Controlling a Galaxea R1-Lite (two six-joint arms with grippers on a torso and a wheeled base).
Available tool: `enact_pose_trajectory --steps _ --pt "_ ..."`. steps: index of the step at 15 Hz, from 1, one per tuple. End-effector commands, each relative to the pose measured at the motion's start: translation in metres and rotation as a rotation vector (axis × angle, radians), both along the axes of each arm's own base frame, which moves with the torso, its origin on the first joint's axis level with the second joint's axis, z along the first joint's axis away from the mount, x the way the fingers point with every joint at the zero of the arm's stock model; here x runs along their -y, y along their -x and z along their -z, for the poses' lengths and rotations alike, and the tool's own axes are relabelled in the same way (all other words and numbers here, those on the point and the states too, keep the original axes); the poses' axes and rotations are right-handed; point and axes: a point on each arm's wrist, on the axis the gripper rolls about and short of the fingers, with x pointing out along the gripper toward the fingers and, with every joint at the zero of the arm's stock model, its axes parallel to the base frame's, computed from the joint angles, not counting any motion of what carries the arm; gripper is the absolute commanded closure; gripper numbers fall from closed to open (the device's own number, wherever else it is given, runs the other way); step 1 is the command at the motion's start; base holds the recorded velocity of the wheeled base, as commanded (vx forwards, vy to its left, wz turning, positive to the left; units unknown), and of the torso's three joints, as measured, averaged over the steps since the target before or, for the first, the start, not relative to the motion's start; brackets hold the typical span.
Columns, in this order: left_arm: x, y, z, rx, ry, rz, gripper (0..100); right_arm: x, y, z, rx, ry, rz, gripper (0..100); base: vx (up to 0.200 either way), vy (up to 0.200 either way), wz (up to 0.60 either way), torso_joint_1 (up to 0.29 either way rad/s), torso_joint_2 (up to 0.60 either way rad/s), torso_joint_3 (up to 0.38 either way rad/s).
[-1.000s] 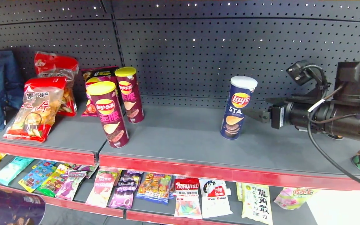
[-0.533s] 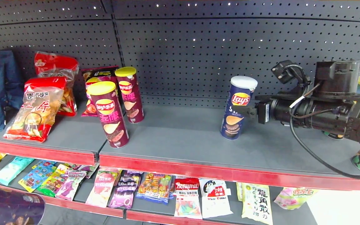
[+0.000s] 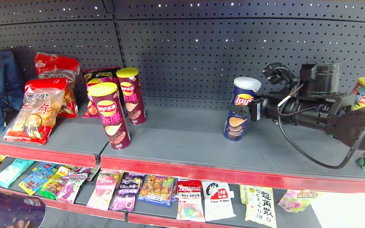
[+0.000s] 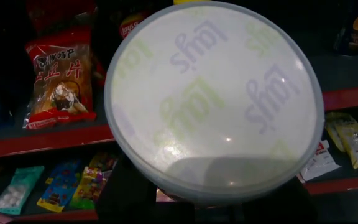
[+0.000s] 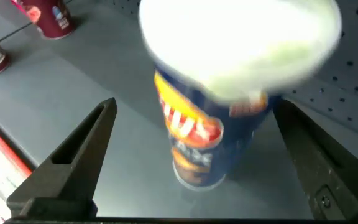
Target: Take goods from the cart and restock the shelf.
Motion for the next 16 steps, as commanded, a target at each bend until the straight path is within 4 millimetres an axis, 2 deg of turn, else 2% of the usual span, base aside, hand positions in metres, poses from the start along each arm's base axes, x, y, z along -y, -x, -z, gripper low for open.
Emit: enact_pose_trajectory --steps 1,6,12,13,16 --pt "0.000 0.000 0.000 -0.002 0.000 -0.001 100 -0.003 -0.009 0.004 -0.006 -0.002 0.000 0 0.000 0.000 0.00 0.000 0.00 0.000" --pt "0.000 0.000 0.001 -0.005 0.000 -0.001 100 -0.011 -0.032 0.007 0.009 -0.002 0.024 0 0.000 0.000 0.00 0.000 0.00 0.000" --pt "0.000 -0.001 0.002 -0.006 0.000 0.000 100 -0.018 -0.042 0.009 0.017 0.000 0.033 0 0.000 0.000 0.00 0.000 0.00 0.000" --pt "0.000 -0.001 0.002 -0.008 0.000 0.000 100 -0.018 -0.044 0.008 0.033 -0.005 0.036 100 0.000 0.000 0.00 0.000 0.00 0.000" --pt "0.000 -0.001 0.002 -0.009 0.000 0.000 100 -0.025 -0.040 0.008 0.046 -0.006 0.031 100 0.000 0.000 0.00 0.000 0.00 0.000"
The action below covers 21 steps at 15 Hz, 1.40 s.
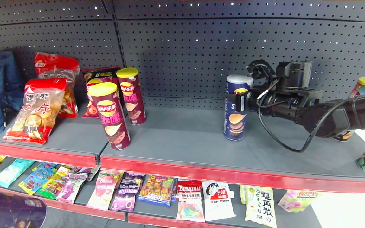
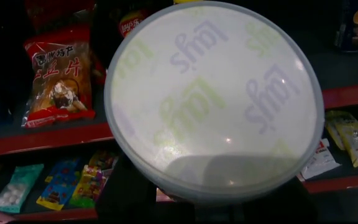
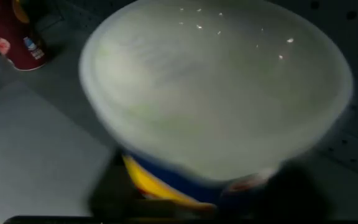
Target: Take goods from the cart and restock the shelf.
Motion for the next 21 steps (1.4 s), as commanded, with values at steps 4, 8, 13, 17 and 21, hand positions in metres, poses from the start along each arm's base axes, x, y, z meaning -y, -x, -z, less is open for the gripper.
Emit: enact_pose_trajectory --steps 4,8,13,17,21 --pt "0.000 0.000 0.000 0.001 0.000 0.000 100 -0.012 0.028 -0.008 0.004 0.005 -0.022 100 0.000 0.000 0.00 0.000 0.00 0.000" --pt "0.000 0.000 0.000 0.001 0.000 0.000 100 -0.022 0.080 -0.017 -0.019 -0.035 0.003 100 0.000 0.000 0.00 0.000 0.00 0.000" --pt "0.000 0.000 0.000 0.001 0.000 0.000 100 -0.025 0.100 -0.011 0.046 -0.079 -0.014 100 0.000 0.000 0.00 0.000 0.00 0.000" --pt "0.000 0.000 -0.002 0.006 -0.002 -0.001 100 -0.033 0.111 0.005 0.041 -0.071 -0.035 100 0.000 0.000 0.00 0.000 0.00 0.000" --pt "0.000 0.000 -0.003 0.007 -0.002 -0.003 100 -0.034 0.114 0.006 0.050 -0.052 0.015 100 0.000 0.000 0.00 0.000 0.00 0.000"
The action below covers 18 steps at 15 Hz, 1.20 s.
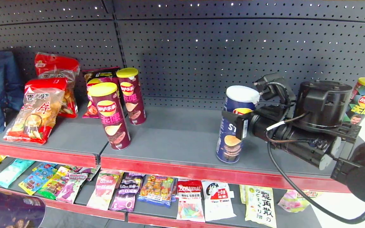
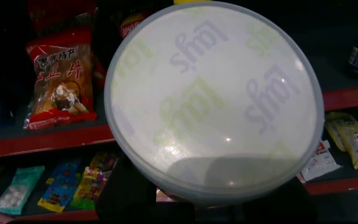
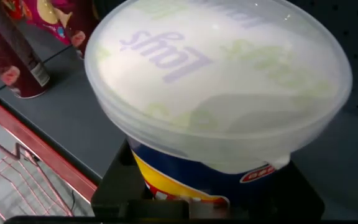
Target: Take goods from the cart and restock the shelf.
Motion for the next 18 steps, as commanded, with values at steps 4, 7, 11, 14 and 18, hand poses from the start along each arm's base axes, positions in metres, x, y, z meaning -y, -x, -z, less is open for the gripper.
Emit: enact_pose_trajectory --steps 4,7,11,14,18 --pt "0.000 0.000 0.000 0.000 0.000 -0.001 100 0.004 0.005 0.010 -0.017 0.049 0.017 100 0.000 0.000 0.00 0.000 0.00 0.000" --pt "0.000 0.000 0.001 -0.001 -0.002 0.001 100 0.008 0.005 0.010 -0.018 0.053 0.028 100 0.000 0.000 0.00 0.000 0.00 0.000" --pt "0.000 0.000 0.000 -0.001 -0.002 0.001 100 0.013 0.004 0.007 -0.010 0.050 0.044 100 0.000 0.000 0.00 0.000 0.00 0.000" --pt "0.000 0.000 0.000 -0.001 -0.002 0.001 100 0.016 0.010 0.008 -0.012 0.057 0.042 100 0.000 0.000 0.00 0.000 0.00 0.000" --pt "0.000 0.000 0.000 -0.001 -0.002 0.001 100 0.014 0.009 0.009 -0.013 0.058 0.042 100 0.000 0.000 0.00 0.000 0.00 0.000"
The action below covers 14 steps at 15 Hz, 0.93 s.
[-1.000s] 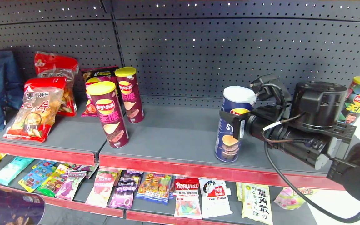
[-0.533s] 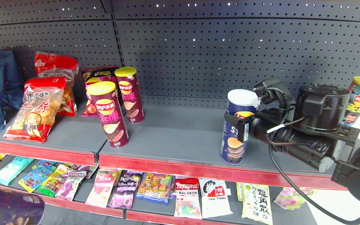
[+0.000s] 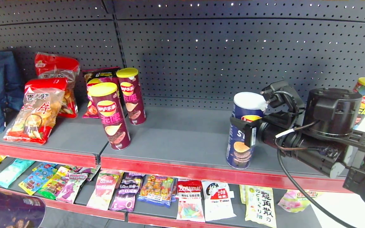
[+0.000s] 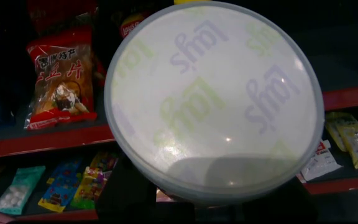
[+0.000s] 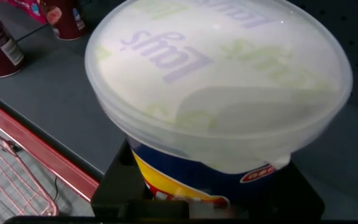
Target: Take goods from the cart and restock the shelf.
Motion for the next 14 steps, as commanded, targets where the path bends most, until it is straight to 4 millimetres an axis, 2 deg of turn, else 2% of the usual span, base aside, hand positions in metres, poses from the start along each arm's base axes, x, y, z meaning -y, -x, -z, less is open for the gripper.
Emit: enact_pose_trajectory --steps 1,14 --pt "0.000 0.000 0.000 0.001 0.000 -0.001 100 -0.002 -0.001 0.000 0.000 0.002 0.003 100 0.000 0.000 0.00 0.000 0.00 0.000" --pt "0.000 0.001 0.000 0.007 0.000 0.001 100 -0.012 -0.007 0.002 -0.002 0.000 -0.014 100 0.000 0.000 0.00 0.000 0.00 0.000"
